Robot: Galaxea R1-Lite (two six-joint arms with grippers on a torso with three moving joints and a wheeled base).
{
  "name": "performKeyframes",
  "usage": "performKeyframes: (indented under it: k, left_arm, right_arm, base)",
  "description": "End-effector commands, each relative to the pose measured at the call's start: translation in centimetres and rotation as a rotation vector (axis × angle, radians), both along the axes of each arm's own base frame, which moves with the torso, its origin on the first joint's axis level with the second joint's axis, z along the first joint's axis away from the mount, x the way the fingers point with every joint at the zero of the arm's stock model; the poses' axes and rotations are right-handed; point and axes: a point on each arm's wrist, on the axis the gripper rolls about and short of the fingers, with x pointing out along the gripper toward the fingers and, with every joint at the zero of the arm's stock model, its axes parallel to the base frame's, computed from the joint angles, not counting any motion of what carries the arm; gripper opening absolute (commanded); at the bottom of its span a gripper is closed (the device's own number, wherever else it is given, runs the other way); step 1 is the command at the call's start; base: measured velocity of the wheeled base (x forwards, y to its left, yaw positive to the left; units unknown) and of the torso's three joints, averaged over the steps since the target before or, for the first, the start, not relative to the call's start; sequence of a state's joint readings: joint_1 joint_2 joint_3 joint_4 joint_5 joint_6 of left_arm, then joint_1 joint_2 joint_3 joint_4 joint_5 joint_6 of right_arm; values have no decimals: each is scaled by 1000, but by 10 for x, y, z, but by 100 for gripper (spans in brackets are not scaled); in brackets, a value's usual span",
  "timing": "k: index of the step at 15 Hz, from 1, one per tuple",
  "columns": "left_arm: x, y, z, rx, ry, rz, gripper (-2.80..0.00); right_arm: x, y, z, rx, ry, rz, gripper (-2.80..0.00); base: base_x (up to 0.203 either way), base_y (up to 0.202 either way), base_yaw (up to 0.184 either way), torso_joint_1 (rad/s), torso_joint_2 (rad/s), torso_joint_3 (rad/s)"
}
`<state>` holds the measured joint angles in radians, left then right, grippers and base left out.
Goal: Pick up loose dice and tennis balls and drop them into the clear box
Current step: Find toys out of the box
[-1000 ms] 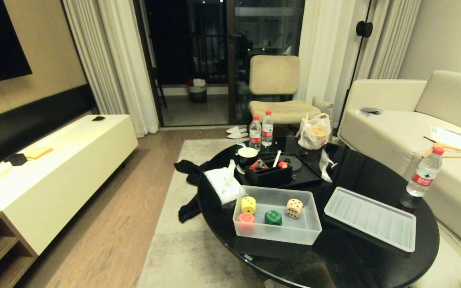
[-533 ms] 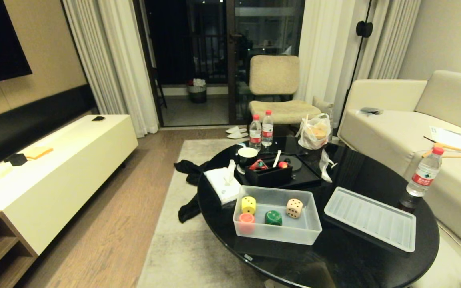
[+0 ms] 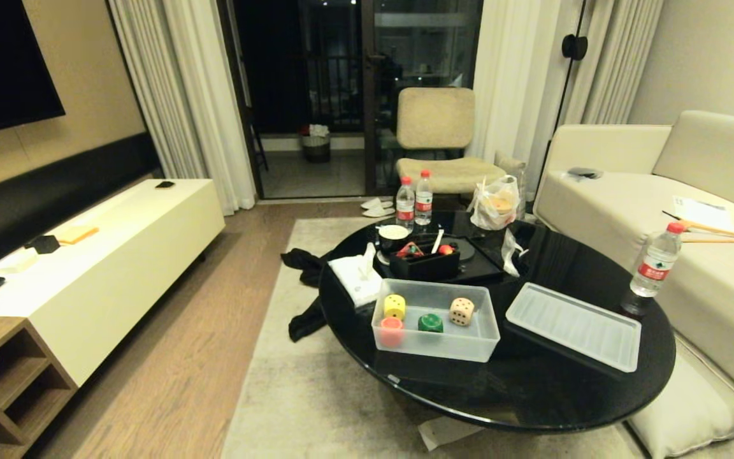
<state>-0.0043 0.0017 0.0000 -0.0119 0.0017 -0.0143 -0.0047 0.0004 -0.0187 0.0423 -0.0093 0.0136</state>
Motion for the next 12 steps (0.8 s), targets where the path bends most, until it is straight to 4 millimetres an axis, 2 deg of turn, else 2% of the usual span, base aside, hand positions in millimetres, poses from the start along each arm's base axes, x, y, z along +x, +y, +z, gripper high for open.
performKeyframes:
  k: [1, 12]
  left_arm:
    - [0, 0, 0, 1, 1, 0, -280]
    - [0, 0, 0, 0, 1, -1, -280]
  right_arm:
    - [0, 0, 0, 0, -2, 0, -280]
    - [0, 0, 0, 0, -1, 0, -280]
  base:
    - [-198, 0, 13, 3, 6, 2]
    - [-193, 0, 7, 2, 1, 2]
